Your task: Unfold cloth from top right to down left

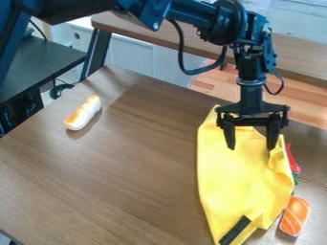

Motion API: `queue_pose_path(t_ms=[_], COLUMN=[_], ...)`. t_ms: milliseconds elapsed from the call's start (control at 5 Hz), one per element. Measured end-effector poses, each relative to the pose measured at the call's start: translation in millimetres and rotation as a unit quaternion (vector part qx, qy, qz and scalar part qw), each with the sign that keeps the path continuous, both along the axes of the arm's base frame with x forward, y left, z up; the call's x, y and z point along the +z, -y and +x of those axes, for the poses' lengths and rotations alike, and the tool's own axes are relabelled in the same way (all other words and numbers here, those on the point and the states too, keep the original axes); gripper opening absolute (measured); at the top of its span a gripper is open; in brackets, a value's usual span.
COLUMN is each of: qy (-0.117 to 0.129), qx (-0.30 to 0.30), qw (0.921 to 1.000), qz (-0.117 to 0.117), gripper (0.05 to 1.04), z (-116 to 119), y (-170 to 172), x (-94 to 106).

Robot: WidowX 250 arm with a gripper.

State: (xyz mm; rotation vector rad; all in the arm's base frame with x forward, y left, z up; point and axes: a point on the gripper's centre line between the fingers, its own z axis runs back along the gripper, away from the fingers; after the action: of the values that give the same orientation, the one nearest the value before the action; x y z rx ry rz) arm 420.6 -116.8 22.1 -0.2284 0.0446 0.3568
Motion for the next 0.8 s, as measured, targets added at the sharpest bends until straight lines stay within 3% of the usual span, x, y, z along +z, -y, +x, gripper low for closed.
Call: queue_pose_path(t_ms=[200, 400, 800], qy=[-0.016, -0.001, 0.04], qx=[0.003, 0.014, 0.02], qw=[0.9999, 0.9999, 0.999], qz=[0.004, 0.005, 0.006], gripper=[1.001, 1.001, 1.001], z=[-3.8, -4.1, 0.2], y=[-0.9, 0.3, 17.7], x=[-16.8, -31.5, -39.4])
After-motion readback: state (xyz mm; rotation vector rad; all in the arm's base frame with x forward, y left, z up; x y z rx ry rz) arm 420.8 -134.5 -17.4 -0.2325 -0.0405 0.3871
